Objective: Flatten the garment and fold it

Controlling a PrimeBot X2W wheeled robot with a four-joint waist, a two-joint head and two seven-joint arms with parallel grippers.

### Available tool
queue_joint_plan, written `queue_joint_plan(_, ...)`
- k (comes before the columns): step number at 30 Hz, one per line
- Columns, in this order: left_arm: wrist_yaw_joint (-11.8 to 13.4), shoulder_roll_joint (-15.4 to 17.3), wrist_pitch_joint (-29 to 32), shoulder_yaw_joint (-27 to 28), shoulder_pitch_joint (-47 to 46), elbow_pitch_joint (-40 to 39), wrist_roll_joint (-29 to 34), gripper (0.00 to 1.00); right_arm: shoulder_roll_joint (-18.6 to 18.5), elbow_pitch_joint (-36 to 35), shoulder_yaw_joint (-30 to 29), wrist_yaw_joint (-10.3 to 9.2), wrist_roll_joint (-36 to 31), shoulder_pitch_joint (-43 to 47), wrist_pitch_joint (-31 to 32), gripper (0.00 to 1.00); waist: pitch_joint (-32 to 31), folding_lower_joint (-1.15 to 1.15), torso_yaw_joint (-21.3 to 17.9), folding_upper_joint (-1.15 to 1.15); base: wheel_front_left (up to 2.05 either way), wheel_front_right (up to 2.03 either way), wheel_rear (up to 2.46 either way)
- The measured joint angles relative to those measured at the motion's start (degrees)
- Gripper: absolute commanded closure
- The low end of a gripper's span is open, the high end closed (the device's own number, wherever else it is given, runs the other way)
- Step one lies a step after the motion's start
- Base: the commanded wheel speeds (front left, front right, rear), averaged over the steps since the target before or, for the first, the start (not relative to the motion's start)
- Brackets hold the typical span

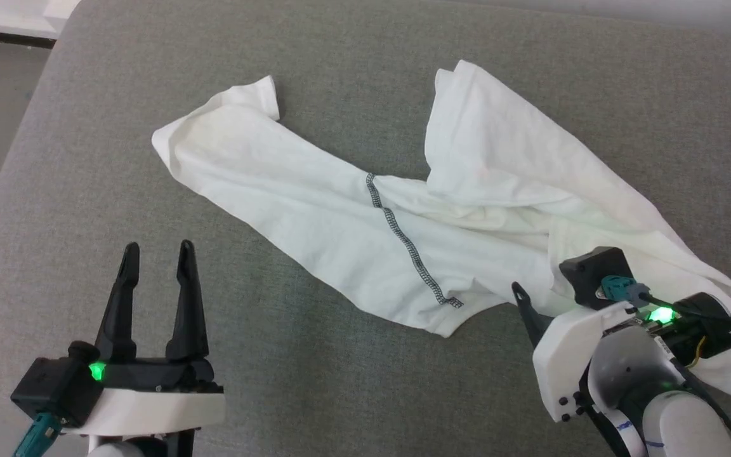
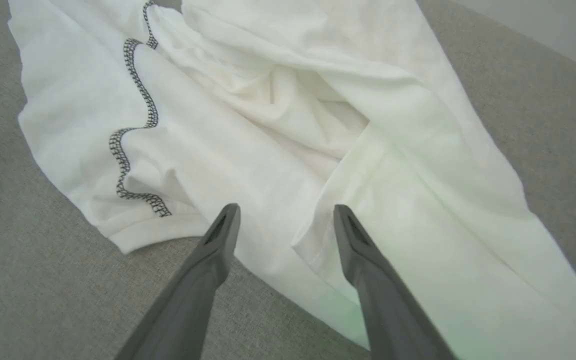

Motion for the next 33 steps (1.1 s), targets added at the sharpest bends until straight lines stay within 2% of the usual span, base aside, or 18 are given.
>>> queue_joint_plan(8, 0.01, 0.0, 0.0, 0.13, -0.86, 0.09, 0.0, 0.0, -0.22, -2.04, -1.38, 0.0, -1.58, 0.88, 2.58, 0.0, 0.56, 0.0, -0.27, 0.0, 0.0, 0.0, 0.0)
queue_joint_plan(11, 0.01, 0.0, 0.0, 0.03, -0.87, 0.08, 0.0, 0.0, -0.16, -2.79, -2.93, 0.0, -2.15, 1.58, 3.13, 0.75, 0.65, 0.0, -0.68, 0.0, 0.0, 0.0, 0.0)
queue_joint_plan(13, 0.01, -0.01, 0.0, -0.07, -0.9, 0.08, -0.01, 0.0, -0.12, -2.81, -3.65, 0.0, -2.47, 1.9, 3.15, 0.96, 0.71, 0.0, -0.89, 0.0, 0.0, 0.0, 0.0)
queue_joint_plan(14, 0.01, -0.01, 0.0, -0.05, -0.91, 0.08, -0.01, 0.0, -0.07, -2.8, -3.92, 0.0, -2.46, 1.91, 3.1, 1.0, 0.73, 0.0, -1.0, 0.0, 0.0, 0.0, 0.0)
queue_joint_plan(21, 0.01, 0.0, 0.0, 0.13, -1.07, 0.1, 0.0, 0.0, 0.24, -2.24, -3.8, 0.0, -2.19, 0.99, -1.27, 1.0, 0.4, 0.0, -1.56, 0.0, 0.0, 0.0, 0.0)
queue_joint_plan(27, -0.01, 0.0, 0.0, 0.4, -1.06, 0.09, 0.12, 0.0, 0.22, -1.75, -0.54, -0.01, -0.52, -6.09, -5.1, 1.0, -0.23, 0.0, -2.43, 0.0, 0.0, 0.0, 0.0)
queue_joint_plan(30, -0.02, 0.0, 0.0, 0.3, -1.07, 0.04, 0.21, 0.0, -1.9, -1.27, 1.43, 0.0, -0.52, -14.4, -4.9, 1.0, -0.16, 0.0, -3.3, 0.0, 0.0, 0.0, 0.0)
queue_joint_plan(33, -0.15, 0.0, 0.0, 0.01, -1.12, -0.09, 0.55, 0.0, -6.56, 0.6, 2.05, 0.0, -0.56, -24.76, -3.33, 1.0, 0.49, 0.0, -3.94, 0.0, 0.0, 0.0, 0.0)
